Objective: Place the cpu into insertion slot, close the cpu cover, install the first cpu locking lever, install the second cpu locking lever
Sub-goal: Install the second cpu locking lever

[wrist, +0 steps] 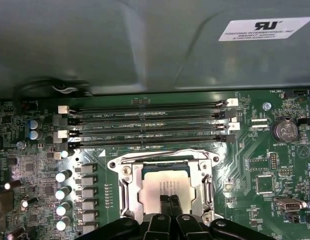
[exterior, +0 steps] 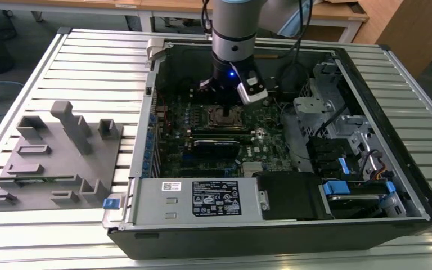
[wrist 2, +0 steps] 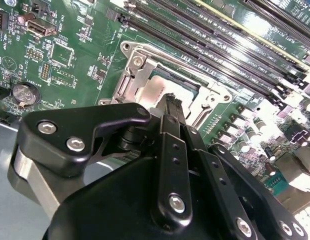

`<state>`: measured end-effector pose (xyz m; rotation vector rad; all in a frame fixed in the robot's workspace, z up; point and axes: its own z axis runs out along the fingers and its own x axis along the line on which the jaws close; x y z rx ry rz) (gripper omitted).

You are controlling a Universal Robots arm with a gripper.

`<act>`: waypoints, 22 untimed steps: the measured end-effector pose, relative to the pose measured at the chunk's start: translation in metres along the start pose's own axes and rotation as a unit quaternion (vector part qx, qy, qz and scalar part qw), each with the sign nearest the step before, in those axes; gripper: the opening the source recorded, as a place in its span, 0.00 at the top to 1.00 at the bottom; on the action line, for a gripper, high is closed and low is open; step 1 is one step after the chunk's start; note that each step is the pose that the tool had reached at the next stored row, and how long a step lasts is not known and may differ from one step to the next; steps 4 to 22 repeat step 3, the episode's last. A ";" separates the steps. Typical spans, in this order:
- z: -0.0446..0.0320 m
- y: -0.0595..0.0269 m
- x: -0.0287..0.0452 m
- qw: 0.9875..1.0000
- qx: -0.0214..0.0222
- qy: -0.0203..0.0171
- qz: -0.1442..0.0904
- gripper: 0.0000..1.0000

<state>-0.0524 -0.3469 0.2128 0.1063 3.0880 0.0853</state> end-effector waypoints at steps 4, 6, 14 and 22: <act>0.0000 0.0000 -0.0005 1.000 0.000 0.000 0.000 0.90; 0.0000 0.0000 -0.0005 1.000 0.000 0.000 0.000 0.90; 0.0000 0.0000 -0.0005 1.000 0.000 0.000 0.000 0.90; 0.0000 0.0000 -0.0005 1.000 0.000 0.000 0.000 0.90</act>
